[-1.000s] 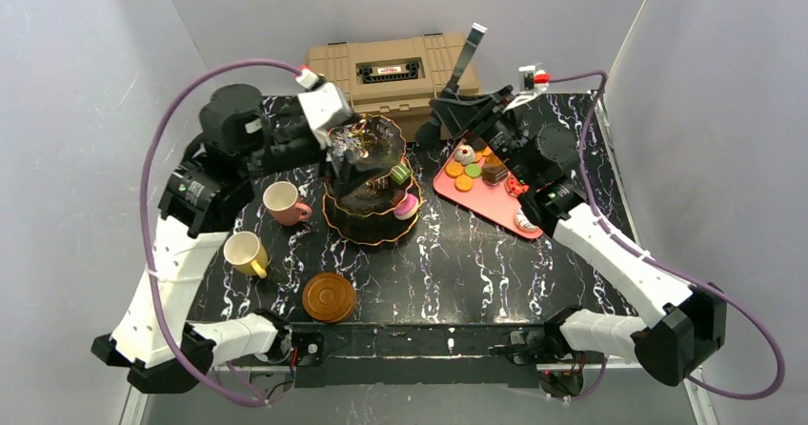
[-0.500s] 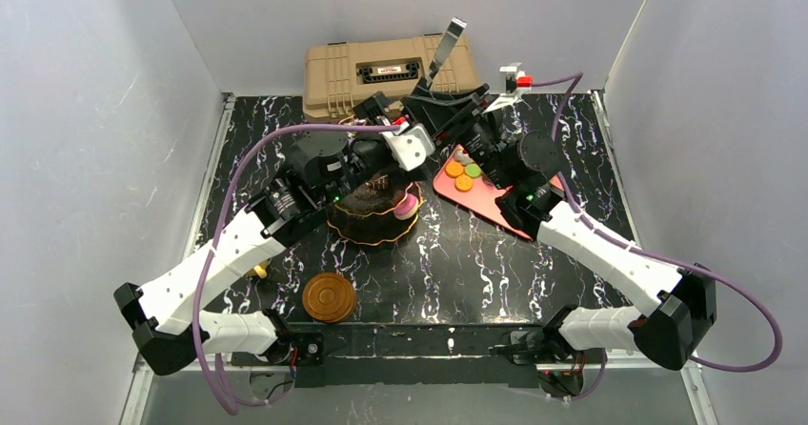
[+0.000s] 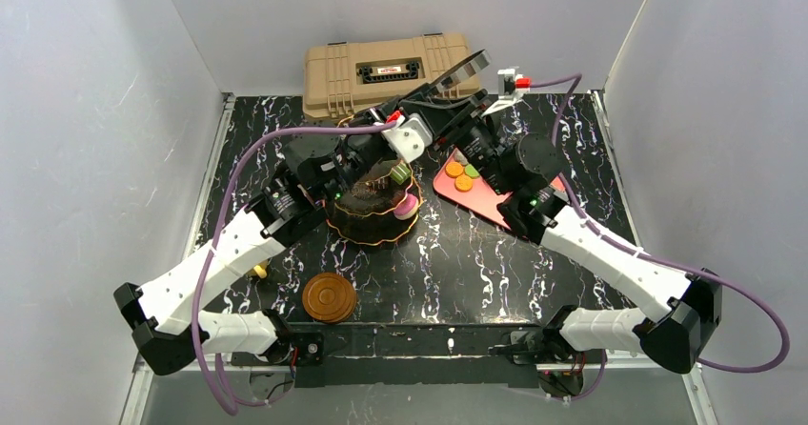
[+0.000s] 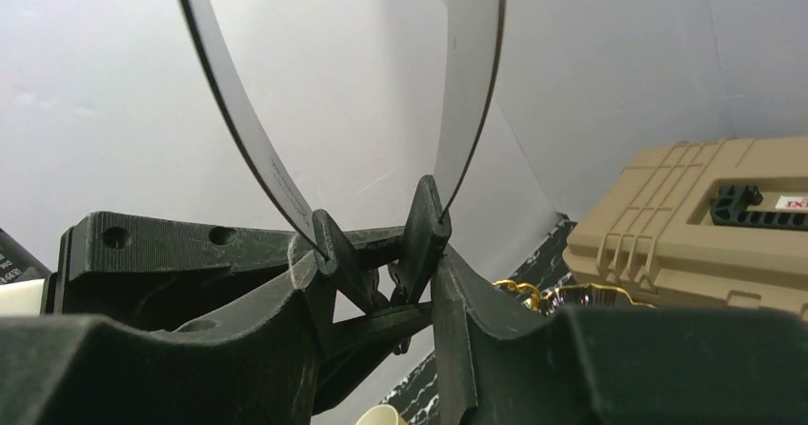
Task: Serve the afternoon tea
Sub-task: Adjust the clamp, then pick up the desert from the tray.
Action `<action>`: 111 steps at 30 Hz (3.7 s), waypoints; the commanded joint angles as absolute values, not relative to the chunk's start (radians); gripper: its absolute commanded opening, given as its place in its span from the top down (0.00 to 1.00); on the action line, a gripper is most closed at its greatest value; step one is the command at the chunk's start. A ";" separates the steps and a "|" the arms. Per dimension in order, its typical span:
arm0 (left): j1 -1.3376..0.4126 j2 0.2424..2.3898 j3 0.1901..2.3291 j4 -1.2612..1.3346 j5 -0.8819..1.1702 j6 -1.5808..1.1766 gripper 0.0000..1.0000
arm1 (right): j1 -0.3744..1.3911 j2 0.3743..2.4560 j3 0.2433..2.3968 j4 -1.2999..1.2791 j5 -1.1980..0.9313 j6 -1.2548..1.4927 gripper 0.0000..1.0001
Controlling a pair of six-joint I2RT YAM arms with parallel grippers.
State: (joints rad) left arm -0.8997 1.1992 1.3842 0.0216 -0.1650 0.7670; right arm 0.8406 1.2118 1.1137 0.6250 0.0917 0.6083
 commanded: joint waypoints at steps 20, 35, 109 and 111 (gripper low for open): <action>-0.902 1.091 1.425 -0.107 -0.076 0.758 0.88 | 0.717 1.301 1.483 0.272 -0.365 0.700 0.28; -0.901 1.094 1.435 -0.108 -0.075 0.763 0.89 | 0.713 1.330 1.526 0.076 -0.359 0.646 0.18; -0.522 1.296 1.931 -0.907 0.085 0.195 0.02 | 0.465 0.894 0.698 -0.135 0.663 0.298 0.25; -0.518 1.302 1.939 -0.907 0.091 0.188 0.02 | 0.434 0.897 0.683 -0.122 0.642 0.300 0.24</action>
